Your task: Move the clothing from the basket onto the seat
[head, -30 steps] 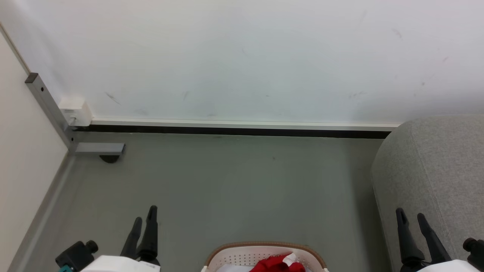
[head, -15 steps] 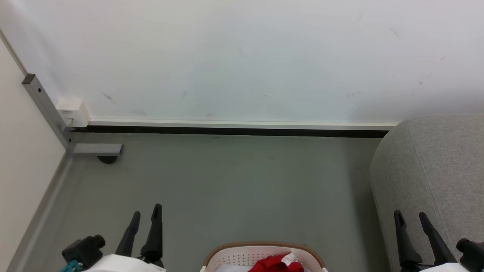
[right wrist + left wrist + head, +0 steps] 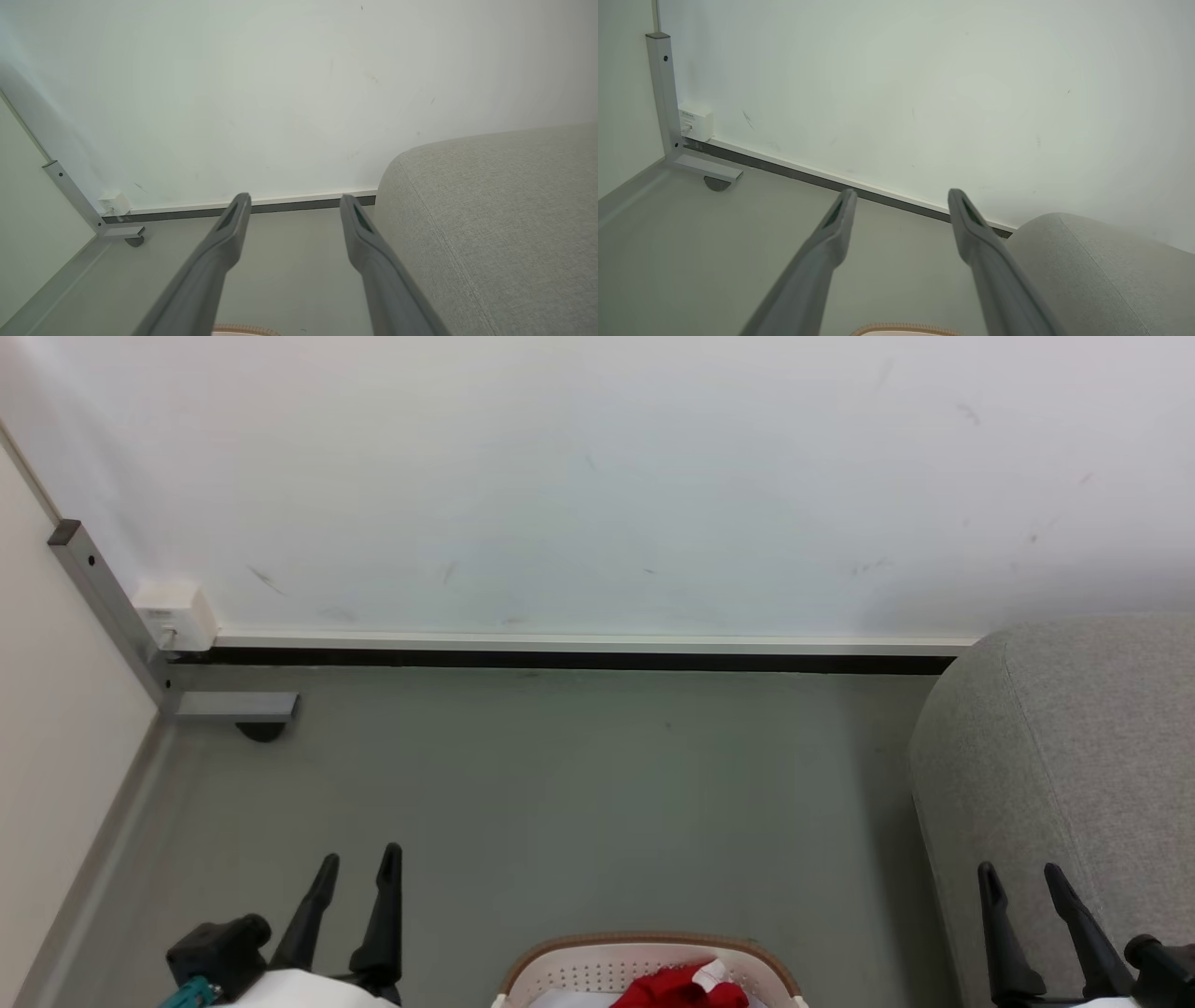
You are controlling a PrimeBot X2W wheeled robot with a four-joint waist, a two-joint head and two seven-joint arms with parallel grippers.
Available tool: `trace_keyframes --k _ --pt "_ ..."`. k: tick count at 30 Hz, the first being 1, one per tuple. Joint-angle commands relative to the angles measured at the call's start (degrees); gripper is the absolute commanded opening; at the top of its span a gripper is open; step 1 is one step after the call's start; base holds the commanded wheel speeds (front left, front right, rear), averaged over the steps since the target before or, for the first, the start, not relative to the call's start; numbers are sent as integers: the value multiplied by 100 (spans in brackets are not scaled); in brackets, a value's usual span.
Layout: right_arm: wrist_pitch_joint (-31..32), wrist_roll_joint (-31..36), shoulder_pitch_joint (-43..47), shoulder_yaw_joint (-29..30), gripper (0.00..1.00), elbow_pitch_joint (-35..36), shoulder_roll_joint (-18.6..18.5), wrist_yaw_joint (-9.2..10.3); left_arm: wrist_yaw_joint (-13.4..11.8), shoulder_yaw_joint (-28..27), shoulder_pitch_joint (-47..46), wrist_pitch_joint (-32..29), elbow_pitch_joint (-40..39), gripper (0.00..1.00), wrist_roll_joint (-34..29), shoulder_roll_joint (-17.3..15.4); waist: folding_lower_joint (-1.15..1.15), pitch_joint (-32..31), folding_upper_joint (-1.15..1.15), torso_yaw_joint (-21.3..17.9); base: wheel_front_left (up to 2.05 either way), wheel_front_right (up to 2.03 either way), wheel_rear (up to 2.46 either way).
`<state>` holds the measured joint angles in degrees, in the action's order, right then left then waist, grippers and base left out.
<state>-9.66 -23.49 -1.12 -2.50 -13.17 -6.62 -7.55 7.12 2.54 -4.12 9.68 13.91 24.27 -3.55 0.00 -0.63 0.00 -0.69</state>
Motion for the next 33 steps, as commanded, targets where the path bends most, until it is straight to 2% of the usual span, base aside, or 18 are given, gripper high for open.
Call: trace_keyframes --k 1,14,33 --pt "-78 172 -12 39 100 -2 -26 8 34 -12 22 81 -36 100 -241 -56 0 0 0 -2 0 0 0" --pt "-237 723 42 116 100 -131 -48 9 35 -49 60 237 7 100 -940 -78 0 7 0 -44 0 0 0" --pt "-460 1421 181 394 100 -514 12 11 30 -141 117 455 294 100 -1624 -87 0 -40 0 -133 0 0 0"
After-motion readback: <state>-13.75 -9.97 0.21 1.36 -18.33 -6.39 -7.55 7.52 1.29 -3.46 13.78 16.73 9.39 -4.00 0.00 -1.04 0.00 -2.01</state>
